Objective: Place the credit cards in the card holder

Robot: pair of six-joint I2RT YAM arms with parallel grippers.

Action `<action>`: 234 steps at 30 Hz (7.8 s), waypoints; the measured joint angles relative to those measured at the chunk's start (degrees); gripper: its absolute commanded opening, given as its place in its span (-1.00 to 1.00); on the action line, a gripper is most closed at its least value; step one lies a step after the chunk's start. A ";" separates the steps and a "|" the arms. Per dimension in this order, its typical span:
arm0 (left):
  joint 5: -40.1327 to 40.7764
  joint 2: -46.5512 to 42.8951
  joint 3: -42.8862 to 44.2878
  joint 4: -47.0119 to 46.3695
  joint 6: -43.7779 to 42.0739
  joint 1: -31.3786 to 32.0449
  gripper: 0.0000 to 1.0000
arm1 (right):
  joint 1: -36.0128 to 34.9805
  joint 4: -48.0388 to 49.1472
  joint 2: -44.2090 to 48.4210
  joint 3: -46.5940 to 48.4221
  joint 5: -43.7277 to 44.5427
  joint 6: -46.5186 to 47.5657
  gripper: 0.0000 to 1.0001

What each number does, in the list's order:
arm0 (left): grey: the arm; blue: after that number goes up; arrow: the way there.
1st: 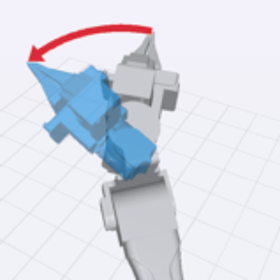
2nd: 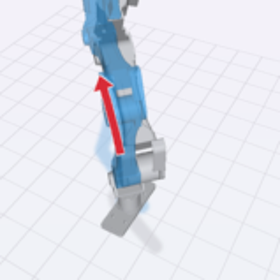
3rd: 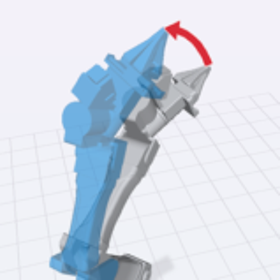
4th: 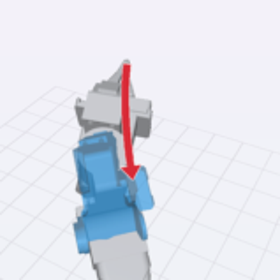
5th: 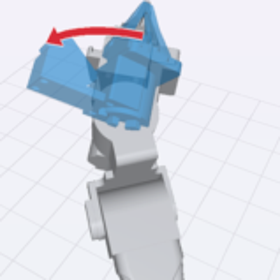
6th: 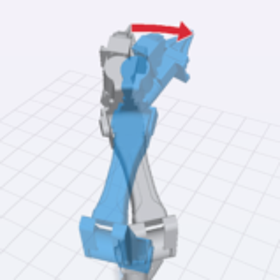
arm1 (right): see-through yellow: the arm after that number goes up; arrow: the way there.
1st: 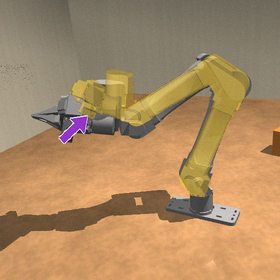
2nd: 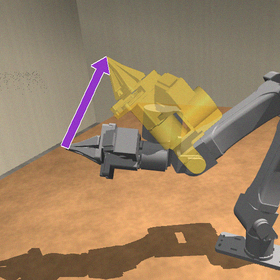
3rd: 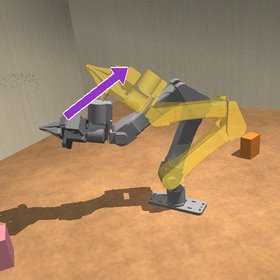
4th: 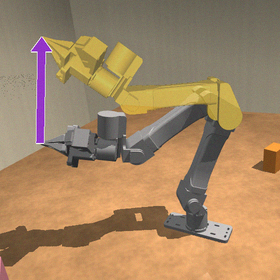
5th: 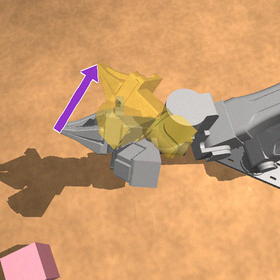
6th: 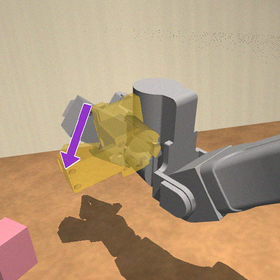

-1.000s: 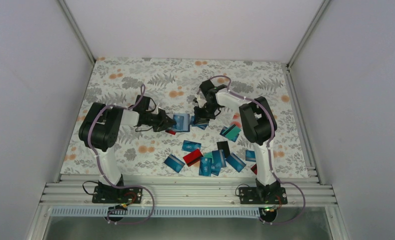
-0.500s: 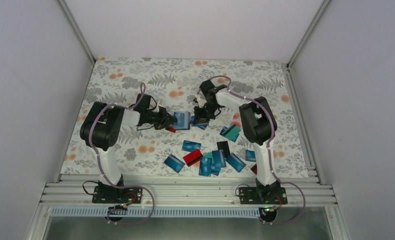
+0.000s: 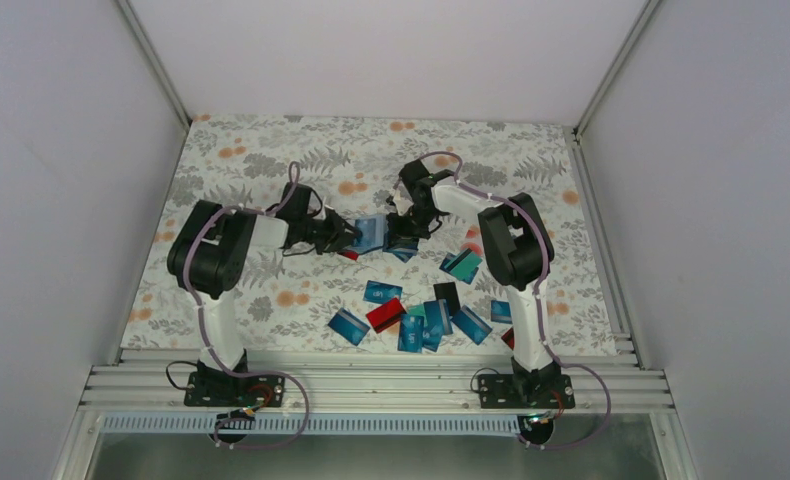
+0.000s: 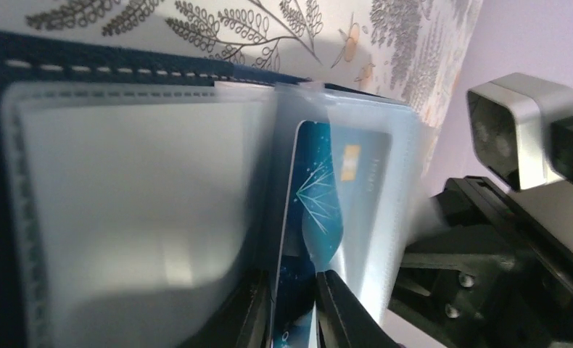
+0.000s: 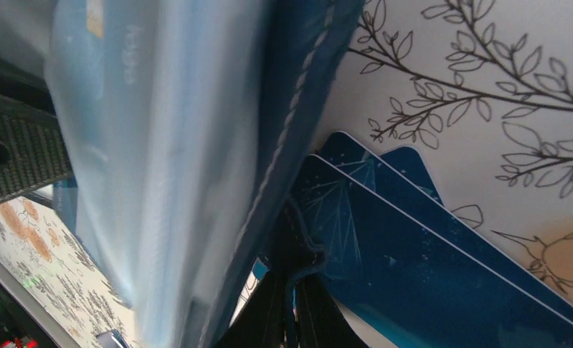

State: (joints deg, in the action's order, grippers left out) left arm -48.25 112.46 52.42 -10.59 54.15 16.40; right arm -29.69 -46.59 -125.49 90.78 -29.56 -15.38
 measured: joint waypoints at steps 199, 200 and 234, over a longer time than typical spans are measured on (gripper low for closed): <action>33.66 -3.23 14.80 36.85 -32.06 4.26 -0.95 | -3.19 0.55 -9.01 16.76 -13.51 -13.40 -0.17; 33.66 -3.23 14.80 36.83 -32.06 4.26 -0.95 | -3.26 -0.07 -9.01 17.00 -12.90 -13.25 -0.14; 33.66 -3.23 14.80 36.83 -32.04 4.26 -0.95 | -3.63 0.61 -9.01 16.79 -13.73 -13.07 -0.15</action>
State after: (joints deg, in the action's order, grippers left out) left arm -14.59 109.23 67.22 26.24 22.11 20.67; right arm -33.32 -45.98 -134.50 107.57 -43.29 -28.45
